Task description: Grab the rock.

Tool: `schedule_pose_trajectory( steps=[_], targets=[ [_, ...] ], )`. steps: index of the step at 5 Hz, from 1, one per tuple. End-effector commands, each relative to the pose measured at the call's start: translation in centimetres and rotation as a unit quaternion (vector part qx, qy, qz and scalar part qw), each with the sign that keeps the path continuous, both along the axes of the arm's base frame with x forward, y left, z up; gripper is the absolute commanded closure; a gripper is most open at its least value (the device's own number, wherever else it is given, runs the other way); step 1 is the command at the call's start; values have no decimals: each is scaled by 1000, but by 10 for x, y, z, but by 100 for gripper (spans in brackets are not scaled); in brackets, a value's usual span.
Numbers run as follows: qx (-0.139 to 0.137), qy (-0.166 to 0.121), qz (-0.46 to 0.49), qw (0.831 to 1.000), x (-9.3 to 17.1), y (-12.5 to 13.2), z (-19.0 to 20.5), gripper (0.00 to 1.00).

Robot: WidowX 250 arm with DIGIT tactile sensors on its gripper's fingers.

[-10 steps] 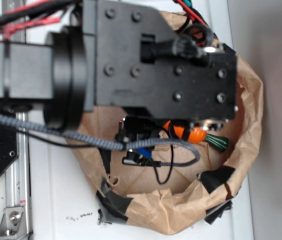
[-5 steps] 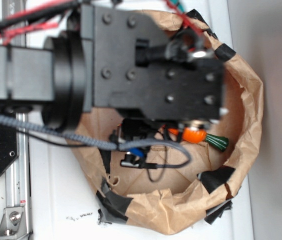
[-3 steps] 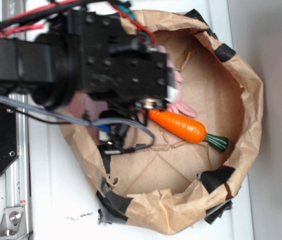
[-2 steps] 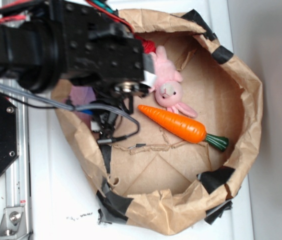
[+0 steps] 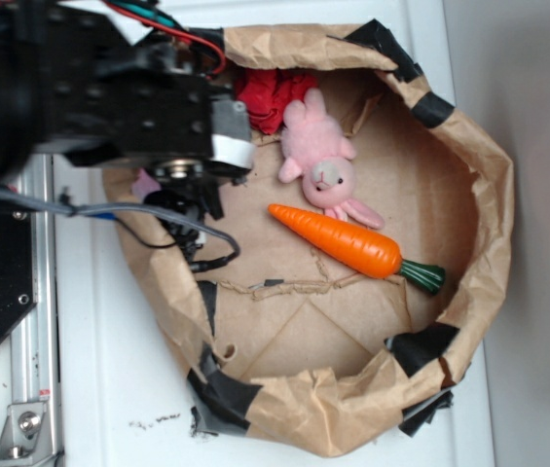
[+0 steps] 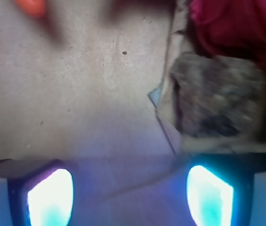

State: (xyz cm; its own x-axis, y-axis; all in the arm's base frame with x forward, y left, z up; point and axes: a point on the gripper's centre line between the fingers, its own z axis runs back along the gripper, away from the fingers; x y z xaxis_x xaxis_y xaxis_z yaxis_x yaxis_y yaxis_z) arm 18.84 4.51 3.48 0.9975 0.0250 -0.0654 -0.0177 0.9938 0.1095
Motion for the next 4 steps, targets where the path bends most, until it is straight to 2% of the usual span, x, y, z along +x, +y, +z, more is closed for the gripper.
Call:
schedule_pose_trajectory(
  steps=[1,4],
  targets=[
    [18,-48,57,997,1,25,15,0],
    [32,-48,60,997,14,36,12,0]
  ],
)
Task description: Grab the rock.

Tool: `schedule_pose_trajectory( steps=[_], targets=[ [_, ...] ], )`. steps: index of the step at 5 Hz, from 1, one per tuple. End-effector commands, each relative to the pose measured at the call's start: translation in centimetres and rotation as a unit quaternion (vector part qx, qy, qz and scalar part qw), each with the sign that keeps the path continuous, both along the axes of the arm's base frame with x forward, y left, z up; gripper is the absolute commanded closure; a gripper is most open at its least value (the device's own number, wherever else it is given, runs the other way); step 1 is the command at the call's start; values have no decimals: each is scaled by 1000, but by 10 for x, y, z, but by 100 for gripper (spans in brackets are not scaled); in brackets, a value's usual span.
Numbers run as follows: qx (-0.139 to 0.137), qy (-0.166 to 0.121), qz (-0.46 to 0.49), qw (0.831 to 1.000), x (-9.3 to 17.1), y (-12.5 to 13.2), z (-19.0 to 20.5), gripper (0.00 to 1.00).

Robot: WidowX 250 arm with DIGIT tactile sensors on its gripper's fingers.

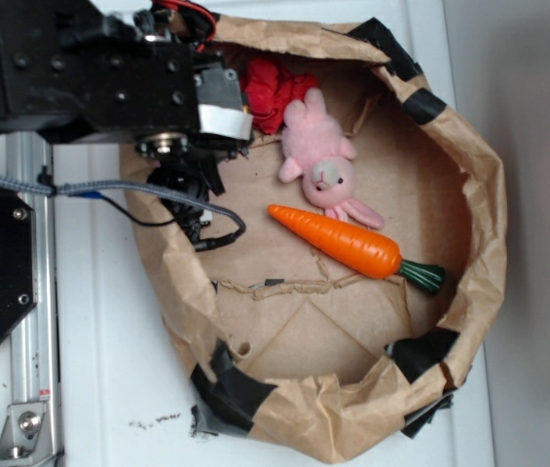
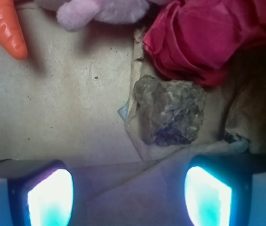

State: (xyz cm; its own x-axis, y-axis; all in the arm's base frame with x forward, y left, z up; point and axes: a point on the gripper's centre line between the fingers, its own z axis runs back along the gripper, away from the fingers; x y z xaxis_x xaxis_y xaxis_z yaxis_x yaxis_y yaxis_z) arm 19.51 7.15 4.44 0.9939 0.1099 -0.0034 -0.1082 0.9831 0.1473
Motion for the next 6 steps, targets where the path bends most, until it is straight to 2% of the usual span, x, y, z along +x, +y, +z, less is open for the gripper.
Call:
schedule_pose_trajectory(
  steps=[1,2,3,4,5,6],
  targets=[
    [17,-13,6,1000,12,16,-6,0],
    [6,-14,-9,1000,19,21,-17,0],
    [15,14,-10,1000,27,21,-35,0],
    [12,14,-7,1000,24,22,-38,58],
    [13,18,-3,1000,26,24,-41,100],
    [12,24,0,1000,27,27,-43,100]
  ],
)
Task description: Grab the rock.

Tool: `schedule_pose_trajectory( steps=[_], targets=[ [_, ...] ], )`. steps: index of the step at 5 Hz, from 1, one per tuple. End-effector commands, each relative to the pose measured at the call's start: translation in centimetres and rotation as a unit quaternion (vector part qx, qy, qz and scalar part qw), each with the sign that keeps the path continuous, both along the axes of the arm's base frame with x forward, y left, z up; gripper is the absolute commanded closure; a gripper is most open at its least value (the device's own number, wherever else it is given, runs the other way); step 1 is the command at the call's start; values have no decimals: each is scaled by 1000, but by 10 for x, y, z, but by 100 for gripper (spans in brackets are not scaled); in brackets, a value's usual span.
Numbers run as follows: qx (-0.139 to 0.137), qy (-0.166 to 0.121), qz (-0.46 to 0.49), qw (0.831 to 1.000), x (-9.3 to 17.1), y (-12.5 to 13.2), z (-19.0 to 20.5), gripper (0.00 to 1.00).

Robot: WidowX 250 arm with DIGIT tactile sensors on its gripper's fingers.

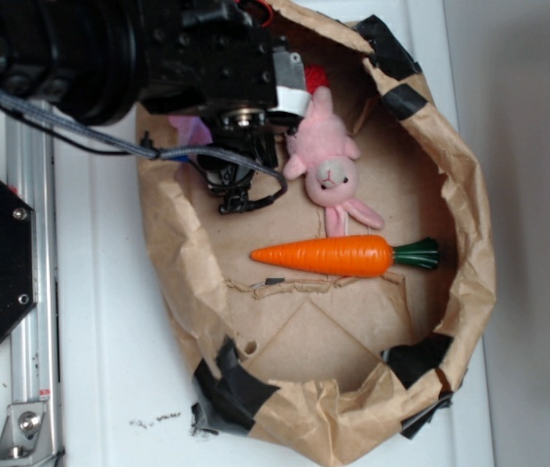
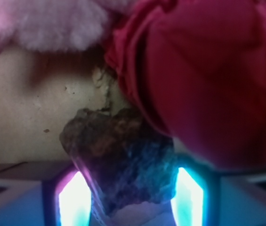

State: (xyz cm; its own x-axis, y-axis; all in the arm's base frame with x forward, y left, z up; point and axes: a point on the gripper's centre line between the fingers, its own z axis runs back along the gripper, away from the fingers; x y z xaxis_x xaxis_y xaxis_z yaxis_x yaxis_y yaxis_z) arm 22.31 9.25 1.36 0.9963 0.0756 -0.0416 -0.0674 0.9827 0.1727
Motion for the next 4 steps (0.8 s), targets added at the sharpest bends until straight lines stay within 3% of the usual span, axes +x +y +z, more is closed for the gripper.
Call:
schedule_pose_trajectory(
  steps=[1,2,3,4],
  targets=[
    [1,5,17,1000,5,3,-14,100],
    [-4,1,15,1000,12,-2,-13,100],
    [-35,-24,-6,999,26,-31,26,100],
    [-72,-17,8,997,49,-63,79,100]
  ],
)
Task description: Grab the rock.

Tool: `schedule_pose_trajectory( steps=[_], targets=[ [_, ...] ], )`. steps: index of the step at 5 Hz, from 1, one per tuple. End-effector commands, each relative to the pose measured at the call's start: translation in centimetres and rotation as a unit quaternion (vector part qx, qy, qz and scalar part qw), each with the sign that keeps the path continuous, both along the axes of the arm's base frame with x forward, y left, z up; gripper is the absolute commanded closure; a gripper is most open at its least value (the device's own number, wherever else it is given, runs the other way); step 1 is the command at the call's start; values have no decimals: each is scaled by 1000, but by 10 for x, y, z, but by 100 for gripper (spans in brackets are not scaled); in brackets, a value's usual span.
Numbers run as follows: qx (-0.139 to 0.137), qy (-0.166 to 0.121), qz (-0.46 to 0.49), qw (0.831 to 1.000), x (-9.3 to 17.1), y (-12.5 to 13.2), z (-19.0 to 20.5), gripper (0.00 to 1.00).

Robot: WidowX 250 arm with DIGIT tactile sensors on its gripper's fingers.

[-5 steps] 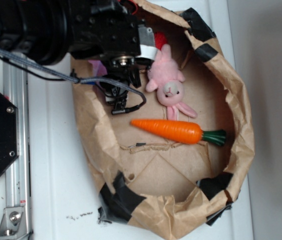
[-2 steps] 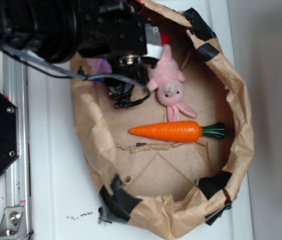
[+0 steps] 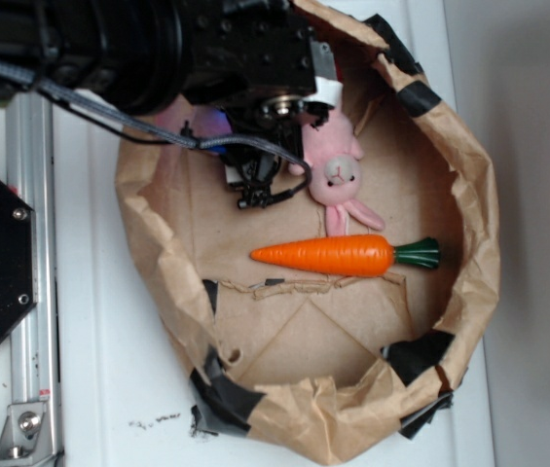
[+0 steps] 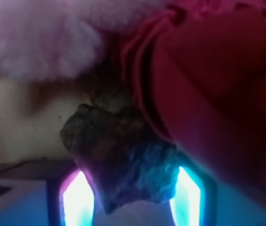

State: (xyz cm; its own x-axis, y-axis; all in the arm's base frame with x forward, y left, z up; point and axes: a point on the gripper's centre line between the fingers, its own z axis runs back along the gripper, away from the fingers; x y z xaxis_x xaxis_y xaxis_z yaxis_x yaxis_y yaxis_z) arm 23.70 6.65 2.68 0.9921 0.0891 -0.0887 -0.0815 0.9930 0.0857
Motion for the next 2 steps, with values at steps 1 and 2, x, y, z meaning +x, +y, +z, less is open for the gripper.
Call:
schedule_pose_trajectory(
  steps=[1,2],
  targets=[
    [-42,-28,19,999,56,-62,104,100],
    [-57,-30,8,998,55,-79,120,100]
  ],
)
